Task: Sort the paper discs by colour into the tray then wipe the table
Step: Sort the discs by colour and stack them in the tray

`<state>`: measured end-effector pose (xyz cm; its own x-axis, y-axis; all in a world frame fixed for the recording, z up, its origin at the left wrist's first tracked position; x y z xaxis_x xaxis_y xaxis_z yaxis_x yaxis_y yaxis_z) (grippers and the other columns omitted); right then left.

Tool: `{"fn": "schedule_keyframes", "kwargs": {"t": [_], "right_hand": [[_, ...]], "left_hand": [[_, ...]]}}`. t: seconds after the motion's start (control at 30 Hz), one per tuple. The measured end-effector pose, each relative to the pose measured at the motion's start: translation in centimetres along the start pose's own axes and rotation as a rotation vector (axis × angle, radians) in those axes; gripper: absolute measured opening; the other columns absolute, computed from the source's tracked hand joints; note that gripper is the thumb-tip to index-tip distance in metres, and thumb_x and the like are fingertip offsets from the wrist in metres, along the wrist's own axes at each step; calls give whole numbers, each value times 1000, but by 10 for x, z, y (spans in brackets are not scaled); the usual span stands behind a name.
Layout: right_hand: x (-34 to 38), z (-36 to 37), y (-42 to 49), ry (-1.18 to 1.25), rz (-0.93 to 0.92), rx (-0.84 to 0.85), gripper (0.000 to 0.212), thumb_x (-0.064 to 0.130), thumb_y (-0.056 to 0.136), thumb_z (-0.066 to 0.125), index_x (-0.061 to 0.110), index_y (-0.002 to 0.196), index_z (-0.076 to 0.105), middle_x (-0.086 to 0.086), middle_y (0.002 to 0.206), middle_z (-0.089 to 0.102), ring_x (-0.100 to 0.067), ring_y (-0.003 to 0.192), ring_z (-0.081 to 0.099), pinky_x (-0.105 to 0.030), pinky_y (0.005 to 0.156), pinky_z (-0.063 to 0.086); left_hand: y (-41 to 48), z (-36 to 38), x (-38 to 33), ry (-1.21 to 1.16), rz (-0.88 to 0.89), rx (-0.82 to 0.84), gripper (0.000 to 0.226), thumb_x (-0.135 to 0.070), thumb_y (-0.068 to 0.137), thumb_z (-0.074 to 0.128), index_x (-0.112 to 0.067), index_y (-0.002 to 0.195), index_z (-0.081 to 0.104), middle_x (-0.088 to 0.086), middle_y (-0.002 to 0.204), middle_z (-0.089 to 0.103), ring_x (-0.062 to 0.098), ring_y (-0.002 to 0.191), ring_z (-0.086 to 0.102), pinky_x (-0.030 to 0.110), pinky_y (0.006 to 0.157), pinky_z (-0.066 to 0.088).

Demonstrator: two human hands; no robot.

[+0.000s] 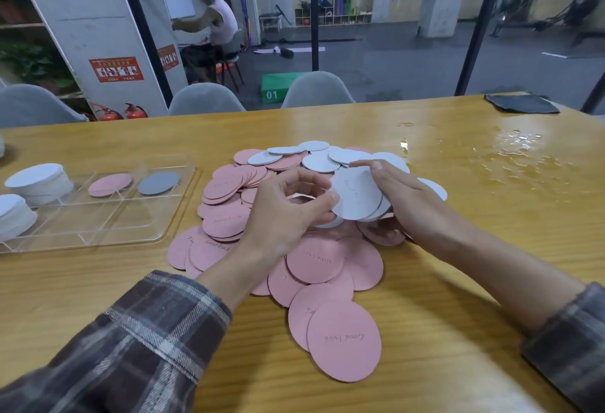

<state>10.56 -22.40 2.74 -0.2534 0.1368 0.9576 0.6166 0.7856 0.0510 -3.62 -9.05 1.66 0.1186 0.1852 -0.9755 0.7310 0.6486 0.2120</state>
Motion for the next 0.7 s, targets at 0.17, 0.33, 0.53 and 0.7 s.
{"fn": "schedule_keyframes", "kwargs": {"t": [0.17, 0.33, 0.53, 0.7], "right_hand": [[6, 3, -7, 47, 19, 104, 35, 55, 105, 40, 35, 123, 63, -4, 69, 57, -18, 52, 48, -25, 46, 34], [6, 2, -6, 57, 26, 96, 24, 36, 108, 48, 31, 128, 60, 3, 69, 59, -5, 44, 52, -16, 40, 38], [-4, -9, 4, -82, 16, -10, 21, 47, 104, 49, 47, 121, 61, -4, 111, 67, -24, 79, 60, -38, 62, 49], [-6, -12, 6, -61, 30, -56, 23, 44, 106, 48, 43, 125, 60, -1, 108, 61, -25, 74, 53, -33, 57, 43]], "left_hand": [[-2, 3, -3, 84, 56, 1, 17, -8, 86, 83, -8, 100, 74, 15, 93, 74, 19, 70, 74, 29, 72, 63], [-1, 2, -3, 131, 57, -25, 21, -15, 84, 87, -12, 100, 75, 9, 82, 73, 18, 66, 73, 31, 68, 63], [13, -22, 11, 762, 225, -100, 17, -43, 86, 79, -32, 98, 73, -14, 93, 64, 3, 83, 55, 23, 76, 43], [16, -24, 15, 847, 167, -45, 26, -51, 83, 80, -34, 101, 75, -10, 93, 58, 0, 88, 50, 29, 77, 40]]}}
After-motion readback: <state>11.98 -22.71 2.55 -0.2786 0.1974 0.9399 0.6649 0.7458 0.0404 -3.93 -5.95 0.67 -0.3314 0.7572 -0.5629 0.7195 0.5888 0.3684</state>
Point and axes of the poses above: each hand's wrist, its own y-axis towards the middle knuckle, its own z-axis out of the palm, x = y × z, the point moved 1 cm from there along y, towards the middle knuckle
